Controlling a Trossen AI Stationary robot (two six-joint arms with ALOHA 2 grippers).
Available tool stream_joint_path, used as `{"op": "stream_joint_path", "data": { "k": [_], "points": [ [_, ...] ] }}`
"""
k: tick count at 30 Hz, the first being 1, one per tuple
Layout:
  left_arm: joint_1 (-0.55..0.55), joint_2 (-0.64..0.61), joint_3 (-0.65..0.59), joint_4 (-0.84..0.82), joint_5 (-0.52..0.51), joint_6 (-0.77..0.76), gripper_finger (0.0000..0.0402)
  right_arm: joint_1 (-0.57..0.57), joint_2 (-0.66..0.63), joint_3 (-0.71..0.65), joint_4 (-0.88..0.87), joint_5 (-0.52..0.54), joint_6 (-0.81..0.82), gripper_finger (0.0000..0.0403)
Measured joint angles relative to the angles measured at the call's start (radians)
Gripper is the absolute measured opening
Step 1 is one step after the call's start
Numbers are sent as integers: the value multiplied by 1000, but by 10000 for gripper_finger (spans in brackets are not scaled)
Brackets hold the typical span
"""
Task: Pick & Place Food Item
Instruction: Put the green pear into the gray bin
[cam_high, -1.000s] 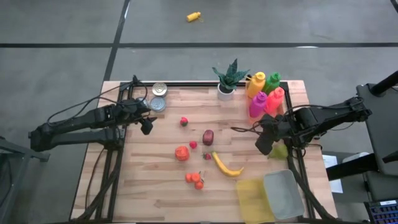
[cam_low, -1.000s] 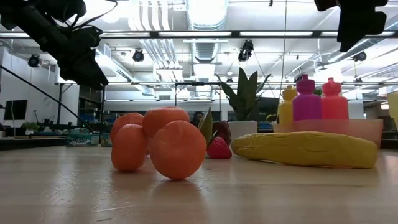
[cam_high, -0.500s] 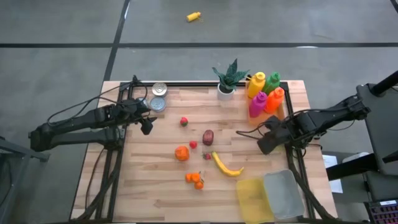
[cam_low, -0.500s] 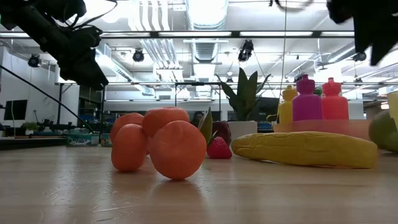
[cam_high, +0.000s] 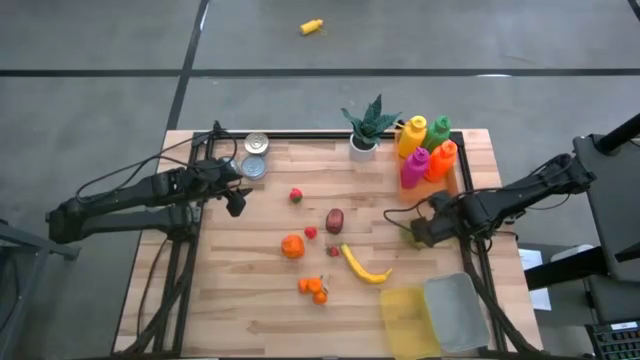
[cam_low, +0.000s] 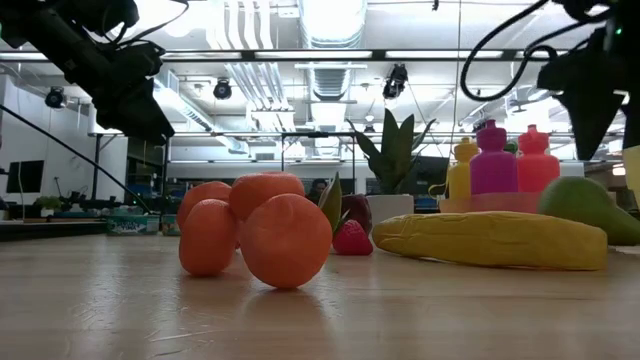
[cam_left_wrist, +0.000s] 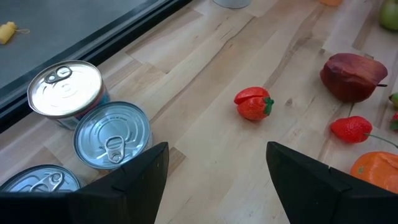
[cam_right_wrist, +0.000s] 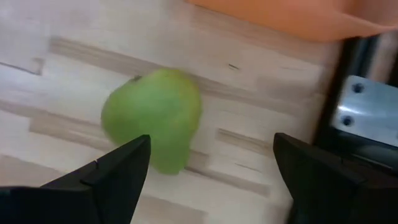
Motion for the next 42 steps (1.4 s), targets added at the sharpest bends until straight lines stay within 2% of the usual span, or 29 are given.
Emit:
{"op": "stream_joint_path", "data": {
  "k": [8, 15, 18, 21, 24, 32, 38, 40, 42],
  "points": [
    [0, 0, 0, 0, 0, 0, 275, 0, -1, -17, 175, 47, -20, 336],
    [0, 0, 0, 0, 0, 0, 275, 0, 0, -26, 197, 51, 8, 336],
    [0, 0, 0, 0, 0, 0, 275, 0, 2, -48, 200, 20, 51, 336],
    [0, 0, 0, 0, 0, 0, 275, 1, 2, -56, 210, 3, 24, 336],
    [0, 0, 0, 0, 0, 0, 275, 1, 2, -51, 211, 4, -107, 336],
    [0, 0, 0, 0, 0, 0, 275, 1, -2, 4, 215, 53, -648, 336],
    [0, 0, 0, 0, 0, 0, 275, 1, -1, 9, 248, 38, -1207, 336],
    [0, 0, 0, 0, 0, 0, 275, 0, 0, 6, 248, 28, -1303, 336],
    [0, 0, 0, 0, 0, 0, 275, 0, 0, 1, 247, 19, -1320, 336]
  ]
}}
